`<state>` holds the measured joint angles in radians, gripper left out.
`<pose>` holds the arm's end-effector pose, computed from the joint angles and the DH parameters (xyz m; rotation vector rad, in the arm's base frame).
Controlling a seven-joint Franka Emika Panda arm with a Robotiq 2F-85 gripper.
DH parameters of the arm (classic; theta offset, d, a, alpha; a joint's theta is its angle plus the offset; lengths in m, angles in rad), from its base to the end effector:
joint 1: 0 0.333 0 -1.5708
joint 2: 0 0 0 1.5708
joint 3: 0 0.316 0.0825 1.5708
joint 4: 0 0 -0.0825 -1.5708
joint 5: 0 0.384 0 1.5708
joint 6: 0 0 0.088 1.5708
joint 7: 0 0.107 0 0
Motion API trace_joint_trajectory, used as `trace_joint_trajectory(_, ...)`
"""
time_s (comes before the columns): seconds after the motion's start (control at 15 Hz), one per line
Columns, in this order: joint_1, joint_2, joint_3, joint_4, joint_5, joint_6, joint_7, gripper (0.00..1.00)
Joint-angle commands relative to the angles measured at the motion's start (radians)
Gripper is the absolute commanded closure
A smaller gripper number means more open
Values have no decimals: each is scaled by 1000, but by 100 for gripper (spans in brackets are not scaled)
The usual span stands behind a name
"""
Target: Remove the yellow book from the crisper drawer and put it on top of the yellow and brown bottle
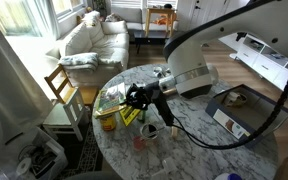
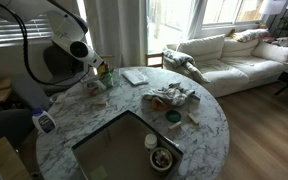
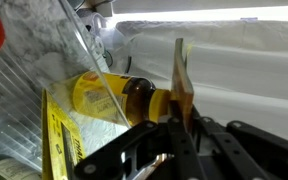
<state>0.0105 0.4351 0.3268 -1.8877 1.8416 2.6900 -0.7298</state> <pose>0.6159 0.1689 0.2935 -1.9542 0.6793 -0.4365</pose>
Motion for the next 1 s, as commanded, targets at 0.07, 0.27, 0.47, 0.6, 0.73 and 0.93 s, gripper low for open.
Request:
trace_joint_trajectory(0.07,18,16,-4,-6,-86,42,38,98)
trace_joint_trajectory(0.27,34,26,-6,2,-149,92,73,98)
trace_joint_trajectory(0.47,45,30,-4,15,-203,111,120,98)
trace_joint_trajectory(0.6,51,34,-6,21,-247,109,159,98)
trace_joint_trajectory(0.73,58,38,-11,24,-298,113,207,98)
trace_joint_trajectory(0.93,63,44,-18,35,-354,123,265,98)
